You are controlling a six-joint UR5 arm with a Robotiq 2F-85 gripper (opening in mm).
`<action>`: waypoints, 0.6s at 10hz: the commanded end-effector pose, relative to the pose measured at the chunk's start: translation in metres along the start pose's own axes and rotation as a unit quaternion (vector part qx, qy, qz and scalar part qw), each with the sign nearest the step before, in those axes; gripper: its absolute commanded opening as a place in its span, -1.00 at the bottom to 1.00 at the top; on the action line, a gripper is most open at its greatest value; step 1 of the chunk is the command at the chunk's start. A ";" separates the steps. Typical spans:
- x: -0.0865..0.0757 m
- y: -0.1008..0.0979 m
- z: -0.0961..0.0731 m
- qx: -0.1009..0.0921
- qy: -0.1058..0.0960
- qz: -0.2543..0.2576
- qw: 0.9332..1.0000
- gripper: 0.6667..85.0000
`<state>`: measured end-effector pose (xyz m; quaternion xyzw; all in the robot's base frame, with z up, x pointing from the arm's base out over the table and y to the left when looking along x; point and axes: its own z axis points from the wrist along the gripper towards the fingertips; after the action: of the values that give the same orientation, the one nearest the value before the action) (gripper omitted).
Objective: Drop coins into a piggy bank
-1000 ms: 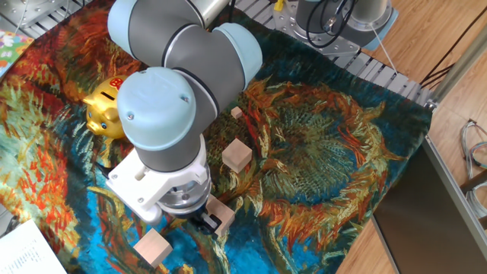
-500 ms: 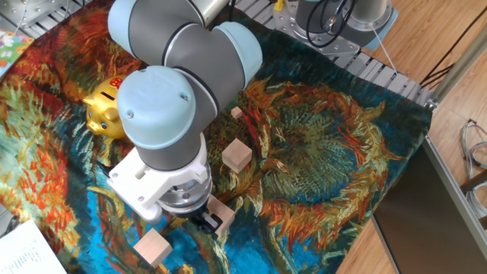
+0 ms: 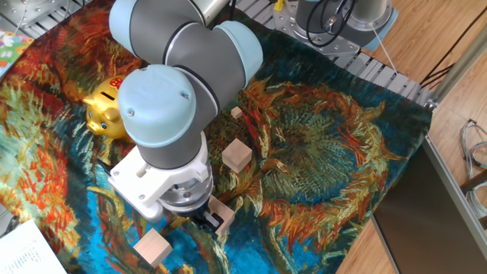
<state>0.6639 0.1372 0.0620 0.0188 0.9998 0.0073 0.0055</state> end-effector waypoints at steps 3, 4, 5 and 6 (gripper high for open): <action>0.001 0.001 0.000 -0.006 0.000 -0.001 1.000 -0.12; 0.001 0.001 0.001 -0.005 0.000 -0.001 1.000 -0.12; 0.001 0.001 0.001 -0.004 0.000 -0.003 1.000 -0.14; 0.001 -0.001 0.001 -0.002 -0.001 -0.005 1.000 -0.15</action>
<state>0.6626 0.1360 0.0605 0.0141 0.9999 0.0061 0.0059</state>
